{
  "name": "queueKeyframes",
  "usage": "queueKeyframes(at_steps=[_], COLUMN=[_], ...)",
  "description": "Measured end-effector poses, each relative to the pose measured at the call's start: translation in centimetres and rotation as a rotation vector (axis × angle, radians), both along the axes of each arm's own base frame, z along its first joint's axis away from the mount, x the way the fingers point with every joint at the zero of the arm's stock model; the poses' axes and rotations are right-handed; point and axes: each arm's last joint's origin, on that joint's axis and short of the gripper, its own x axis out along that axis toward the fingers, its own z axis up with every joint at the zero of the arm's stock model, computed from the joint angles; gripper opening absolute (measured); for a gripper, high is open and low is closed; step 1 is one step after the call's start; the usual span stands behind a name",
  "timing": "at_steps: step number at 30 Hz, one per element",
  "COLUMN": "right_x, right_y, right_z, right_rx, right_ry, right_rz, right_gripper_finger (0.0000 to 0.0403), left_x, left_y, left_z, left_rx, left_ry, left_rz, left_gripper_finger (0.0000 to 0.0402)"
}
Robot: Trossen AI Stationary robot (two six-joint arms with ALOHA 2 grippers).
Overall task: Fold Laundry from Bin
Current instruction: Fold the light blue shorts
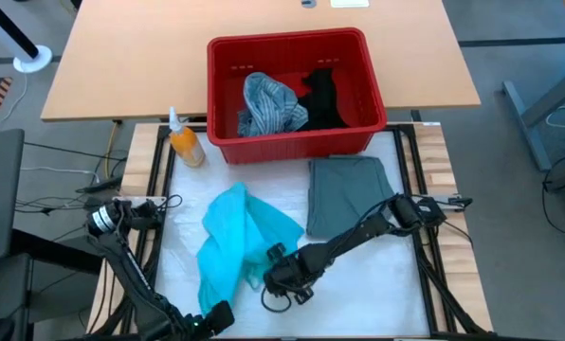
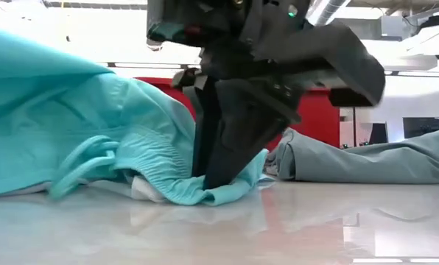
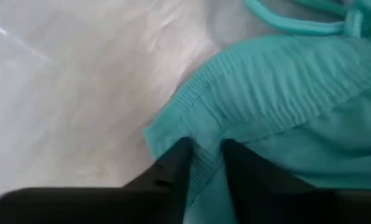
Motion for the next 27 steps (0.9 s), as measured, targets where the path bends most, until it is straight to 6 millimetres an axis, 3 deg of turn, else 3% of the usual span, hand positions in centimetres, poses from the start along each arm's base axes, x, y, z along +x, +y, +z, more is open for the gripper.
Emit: queueKeyframes(at_steps=[3, 6, 15, 20, 27], right_x=[0.3, 0.3, 0.4, 0.5, 0.7], right_y=[-0.6, -0.9, -1.1, -1.3, -1.8], right_z=[0.0, 0.0, -0.1, -0.1, -0.2], right_rx=[0.077, 0.12, 0.118, 0.112, 0.115], right_ry=[0.028, 0.046, 0.046, 0.045, 0.045], right_rz=[-0.039, -0.033, -0.024, -0.006, -0.001], right_gripper_finger=[0.0051, 0.0028, 0.0063, 0.0057, 0.0048], left_x=[0.1, 0.3, 0.0, 0.2, -0.7], left_y=[0.3, 1.1, 1.5, 1.1, 1.0], left_z=[-0.7, -0.7, -1.1, 0.2, 0.0], left_rx=[0.043, 0.098, 0.071, 0.082, 0.076], left_ry=[-0.108, -0.097, 0.07, 0.055, 0.134], left_rz=[-0.015, -0.017, -0.084, -0.143, -0.168], left_gripper_finger=[0.0169, 0.0169, 0.0169, 0.0169, 0.0169])
